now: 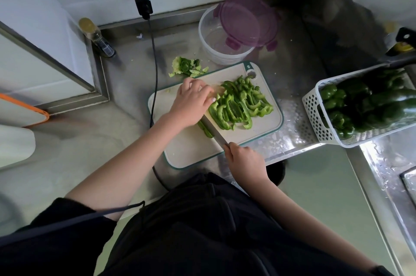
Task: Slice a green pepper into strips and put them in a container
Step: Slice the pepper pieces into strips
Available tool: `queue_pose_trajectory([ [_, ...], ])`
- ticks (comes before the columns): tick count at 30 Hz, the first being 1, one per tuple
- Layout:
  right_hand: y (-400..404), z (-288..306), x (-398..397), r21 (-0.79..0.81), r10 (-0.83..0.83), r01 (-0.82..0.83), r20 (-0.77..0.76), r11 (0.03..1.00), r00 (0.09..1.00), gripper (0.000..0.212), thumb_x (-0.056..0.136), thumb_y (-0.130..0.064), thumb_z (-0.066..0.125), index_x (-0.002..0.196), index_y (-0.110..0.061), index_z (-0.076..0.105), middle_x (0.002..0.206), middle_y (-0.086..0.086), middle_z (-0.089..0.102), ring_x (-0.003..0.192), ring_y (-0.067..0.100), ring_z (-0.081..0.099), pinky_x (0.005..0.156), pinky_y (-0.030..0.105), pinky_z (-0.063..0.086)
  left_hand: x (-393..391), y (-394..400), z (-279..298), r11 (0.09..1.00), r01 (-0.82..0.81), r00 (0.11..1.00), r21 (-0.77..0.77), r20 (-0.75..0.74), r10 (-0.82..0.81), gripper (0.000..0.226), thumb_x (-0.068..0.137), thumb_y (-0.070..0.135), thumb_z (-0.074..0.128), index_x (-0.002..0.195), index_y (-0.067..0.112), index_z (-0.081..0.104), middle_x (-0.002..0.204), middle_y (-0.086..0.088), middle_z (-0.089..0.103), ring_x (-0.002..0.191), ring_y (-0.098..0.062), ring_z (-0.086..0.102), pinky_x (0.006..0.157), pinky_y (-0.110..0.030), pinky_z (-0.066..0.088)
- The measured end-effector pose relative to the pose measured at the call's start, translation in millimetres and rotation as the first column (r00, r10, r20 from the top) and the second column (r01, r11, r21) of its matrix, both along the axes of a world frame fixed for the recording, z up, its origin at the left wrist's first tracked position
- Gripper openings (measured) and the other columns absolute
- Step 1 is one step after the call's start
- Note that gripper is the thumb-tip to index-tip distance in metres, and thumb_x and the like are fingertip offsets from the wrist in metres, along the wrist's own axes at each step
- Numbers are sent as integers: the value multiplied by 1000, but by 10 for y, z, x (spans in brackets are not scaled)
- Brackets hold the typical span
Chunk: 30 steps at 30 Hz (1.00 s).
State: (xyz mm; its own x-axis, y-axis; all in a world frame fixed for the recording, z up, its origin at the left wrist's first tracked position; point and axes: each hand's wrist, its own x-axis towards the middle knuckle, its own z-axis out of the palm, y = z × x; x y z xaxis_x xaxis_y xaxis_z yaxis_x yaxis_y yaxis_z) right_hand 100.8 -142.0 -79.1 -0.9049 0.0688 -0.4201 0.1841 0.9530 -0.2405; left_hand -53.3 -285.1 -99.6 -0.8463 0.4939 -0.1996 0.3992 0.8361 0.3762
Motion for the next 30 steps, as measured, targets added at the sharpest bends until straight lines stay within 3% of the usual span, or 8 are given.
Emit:
queue_pose_trajectory([
  [3, -3, -11, 1, 9, 4, -4, 8, 1000, 1000, 42, 101, -41, 28, 91, -9, 53, 73, 8, 53, 73, 36, 58, 56, 33, 35, 87, -58, -92, 995, -95, 995, 15, -33, 95, 40, 100, 37, 24, 123, 18, 49, 133, -7, 44, 131, -29, 23, 108, -46, 20],
  [8, -12, -22, 4, 21, 15, -15, 24, 1000, 1000, 41, 101, -43, 27, 91, -11, 52, 73, 6, 50, 73, 34, 59, 56, 33, 35, 49, -45, -76, 993, -117, 980, -29, 158, 120, 40, 102, 37, 13, 134, 25, 33, 147, -2, 23, 143, -26, -4, 110, -62, -8],
  [14, -21, -43, -18, 17, 1, -1, 47, 1000, 999, 41, 101, -42, 28, 95, -11, 53, 75, 5, 50, 79, 34, 61, 57, 32, 36, -2, -17, -71, 986, -147, 928, -84, 333, 167, 46, 101, 41, 10, 143, 25, 21, 158, -1, 0, 143, -26, -20, 112, -55, -12],
  [18, -25, -43, 4, 17, -20, 19, 33, 1000, 999, 42, 101, -43, 29, 95, -10, 54, 74, 5, 50, 78, 34, 61, 57, 31, 36, -9, 14, -66, 983, -173, 902, -62, 391, 183, 49, 101, 43, 11, 145, 25, 21, 158, -3, -2, 143, -26, -21, 115, -48, -10],
  [21, 8, -33, -25, -24, -56, 57, 39, 998, 998, 42, 100, -44, 32, 94, -10, 56, 80, 10, 60, 79, 35, 61, 60, 33, 41, 5, 3, -102, 944, -315, 863, 94, 442, 244, 49, 102, 40, 17, 141, 14, 33, 153, -12, 17, 145, -29, 1, 118, -41, 1],
  [24, 59, -8, -74, -117, -113, 120, 67, 986, 991, 40, 99, -41, 36, 89, -10, 58, 75, 8, 58, 78, 34, 60, 59, 33, 41, 79, -171, -229, 868, -384, 914, 314, 266, 307, 33, 102, 20, 35, 116, 1, 57, 122, -19, 53, 123, -35, 42, 104, -37, 27],
  [28, 107, 44, -121, -96, -101, 108, 73, 989, 992, 37, 99, -38, 36, 88, -10, 58, 72, 4, 55, 74, 30, 58, 57, 31, 39, 167, -288, -249, 884, -341, 921, 319, 303, 246, 23, 93, 10, 54, 112, 9, 67, 111, -9, 65, 101, -22, 59, 90, -30, 45],
  [30, 135, 59, -129, -75, -88, 93, 65, 993, 994, 37, 99, -38, 36, 88, -10, 57, 74, 5, 58, 72, 29, 57, 56, 31, 39, 155, -273, -185, 863, -353, 913, 362, 333, 234, 21, 92, 10, 56, 109, 8, 68, 105, -7, 67, 93, -17, 60, 82, -23, 44],
])
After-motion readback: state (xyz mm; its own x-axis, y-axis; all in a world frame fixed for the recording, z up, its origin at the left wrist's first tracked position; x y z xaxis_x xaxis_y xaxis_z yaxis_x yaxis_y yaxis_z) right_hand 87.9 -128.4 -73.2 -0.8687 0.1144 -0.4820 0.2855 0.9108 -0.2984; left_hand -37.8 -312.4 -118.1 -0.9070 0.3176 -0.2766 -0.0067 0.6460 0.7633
